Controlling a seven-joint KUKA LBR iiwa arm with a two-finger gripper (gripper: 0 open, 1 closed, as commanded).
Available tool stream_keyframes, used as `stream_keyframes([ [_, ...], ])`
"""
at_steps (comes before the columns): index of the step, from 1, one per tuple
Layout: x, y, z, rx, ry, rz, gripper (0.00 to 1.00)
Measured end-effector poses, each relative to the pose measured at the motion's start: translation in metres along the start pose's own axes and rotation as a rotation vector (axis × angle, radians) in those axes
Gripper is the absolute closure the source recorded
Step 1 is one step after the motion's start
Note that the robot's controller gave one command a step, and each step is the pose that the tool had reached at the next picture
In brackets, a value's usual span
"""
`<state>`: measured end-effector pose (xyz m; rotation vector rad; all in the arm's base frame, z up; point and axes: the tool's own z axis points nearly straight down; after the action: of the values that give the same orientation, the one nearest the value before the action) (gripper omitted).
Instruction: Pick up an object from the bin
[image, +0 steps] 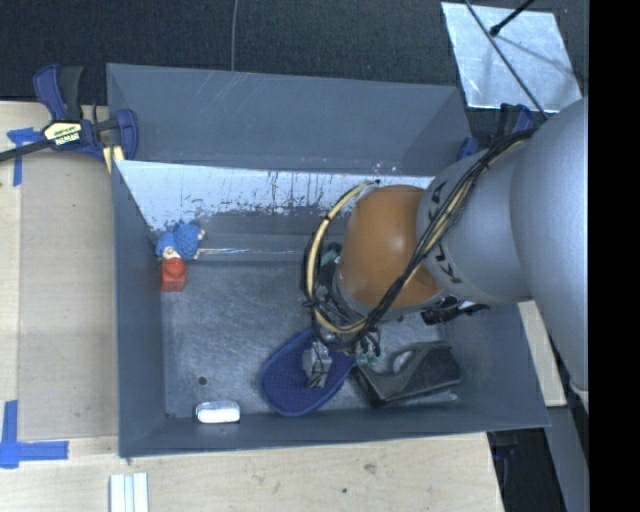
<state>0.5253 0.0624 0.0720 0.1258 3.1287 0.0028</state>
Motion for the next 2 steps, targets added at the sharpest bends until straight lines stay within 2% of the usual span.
stream_keyframes([
  [1, -0.056, 0.035, -0.02, 0.0, 0.001, -0.006, 0.0],
  [2, -0.037, 0.013, 0.001, 0.0, 0.006, 0.156, 0.0],
])
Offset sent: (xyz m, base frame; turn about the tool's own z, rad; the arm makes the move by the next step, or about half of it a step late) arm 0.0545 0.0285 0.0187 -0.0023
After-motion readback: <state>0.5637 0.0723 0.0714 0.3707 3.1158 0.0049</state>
